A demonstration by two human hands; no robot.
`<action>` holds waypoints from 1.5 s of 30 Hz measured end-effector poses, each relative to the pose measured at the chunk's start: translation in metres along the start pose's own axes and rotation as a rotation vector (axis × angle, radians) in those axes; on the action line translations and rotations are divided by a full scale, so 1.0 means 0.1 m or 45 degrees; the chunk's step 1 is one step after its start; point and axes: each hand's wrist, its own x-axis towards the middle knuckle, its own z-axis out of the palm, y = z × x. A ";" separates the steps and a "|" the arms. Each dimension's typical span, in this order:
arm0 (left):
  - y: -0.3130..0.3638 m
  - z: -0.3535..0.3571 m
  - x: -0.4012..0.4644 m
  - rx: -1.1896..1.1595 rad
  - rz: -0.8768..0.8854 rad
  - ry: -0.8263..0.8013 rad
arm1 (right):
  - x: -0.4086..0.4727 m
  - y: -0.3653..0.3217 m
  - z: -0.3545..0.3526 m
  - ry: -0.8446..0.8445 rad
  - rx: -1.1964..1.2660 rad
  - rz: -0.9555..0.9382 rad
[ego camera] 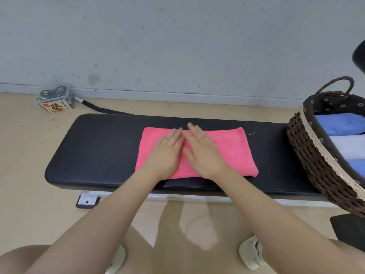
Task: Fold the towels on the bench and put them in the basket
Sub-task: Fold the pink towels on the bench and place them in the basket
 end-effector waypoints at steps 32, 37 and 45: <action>0.42 0.06 0.21 0.082 0.062 -0.333 | -0.42 0.73 -0.50 0.213 1.307 1.139; 0.71 0.16 0.29 0.104 0.040 -0.379 | -0.56 0.95 -0.74 0.090 1.554 1.153; 0.79 0.06 0.36 -0.356 0.019 -0.354 | -0.43 0.60 -0.97 0.140 0.992 0.640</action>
